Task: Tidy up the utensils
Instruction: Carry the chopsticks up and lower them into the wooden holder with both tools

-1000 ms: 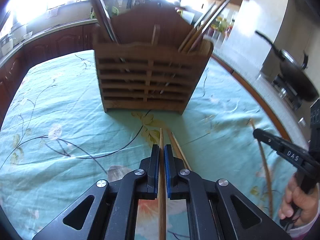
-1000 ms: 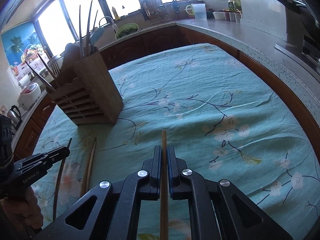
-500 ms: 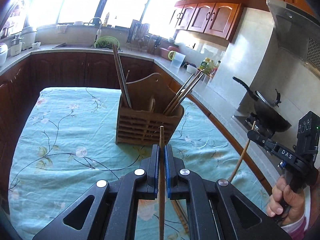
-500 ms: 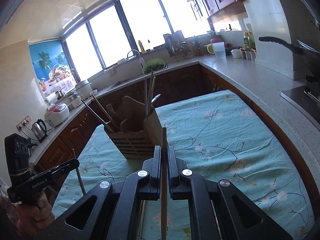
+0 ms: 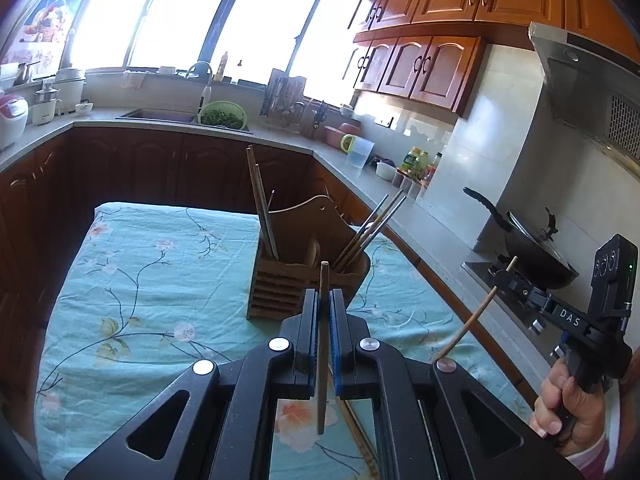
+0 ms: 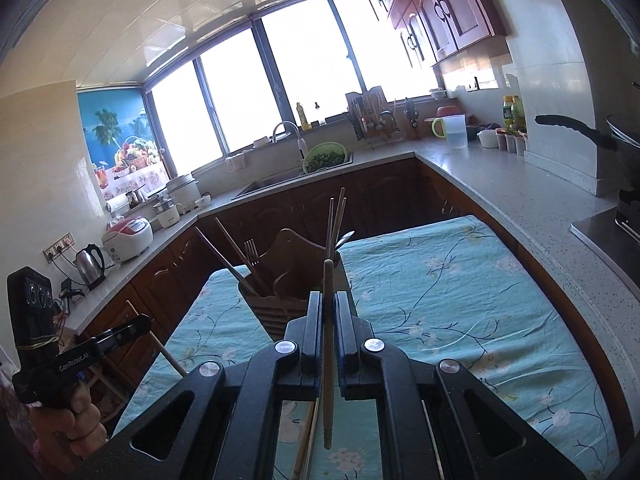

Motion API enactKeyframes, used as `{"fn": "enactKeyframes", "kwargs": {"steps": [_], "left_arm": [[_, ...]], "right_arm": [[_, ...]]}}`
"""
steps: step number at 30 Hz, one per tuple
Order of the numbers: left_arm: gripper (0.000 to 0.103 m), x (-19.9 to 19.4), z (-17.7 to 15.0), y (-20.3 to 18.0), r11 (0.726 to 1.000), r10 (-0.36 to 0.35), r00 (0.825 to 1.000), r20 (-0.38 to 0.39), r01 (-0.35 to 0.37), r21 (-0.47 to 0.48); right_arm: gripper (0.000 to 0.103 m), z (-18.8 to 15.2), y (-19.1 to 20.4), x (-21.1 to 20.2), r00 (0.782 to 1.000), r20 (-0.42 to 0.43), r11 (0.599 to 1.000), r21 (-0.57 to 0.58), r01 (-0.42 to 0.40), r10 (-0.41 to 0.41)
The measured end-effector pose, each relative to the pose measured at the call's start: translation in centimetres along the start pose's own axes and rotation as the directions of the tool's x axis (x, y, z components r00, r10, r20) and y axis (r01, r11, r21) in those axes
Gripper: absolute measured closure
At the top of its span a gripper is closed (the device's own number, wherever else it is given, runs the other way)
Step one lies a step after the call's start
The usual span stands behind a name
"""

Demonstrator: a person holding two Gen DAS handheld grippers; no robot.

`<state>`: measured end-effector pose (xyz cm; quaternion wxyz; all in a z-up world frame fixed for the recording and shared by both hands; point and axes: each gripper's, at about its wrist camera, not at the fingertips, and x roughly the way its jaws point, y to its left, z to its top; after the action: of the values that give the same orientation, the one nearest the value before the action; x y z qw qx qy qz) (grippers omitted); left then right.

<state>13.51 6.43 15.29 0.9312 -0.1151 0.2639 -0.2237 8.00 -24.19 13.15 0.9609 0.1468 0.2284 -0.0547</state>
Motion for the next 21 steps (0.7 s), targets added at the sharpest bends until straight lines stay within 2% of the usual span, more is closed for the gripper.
{"fn": "enactKeyframes", "kwargs": {"steps": [21], "left_arm": [[0.1, 0.6, 2.6, 1.1, 1.0, 0.018, 0.996, 0.088, -0.017, -0.015]], "right_arm": [[0.098, 2.7, 0.6, 1.6, 0.998, 0.051, 1.0, -0.003, -0.024, 0.024]]}}
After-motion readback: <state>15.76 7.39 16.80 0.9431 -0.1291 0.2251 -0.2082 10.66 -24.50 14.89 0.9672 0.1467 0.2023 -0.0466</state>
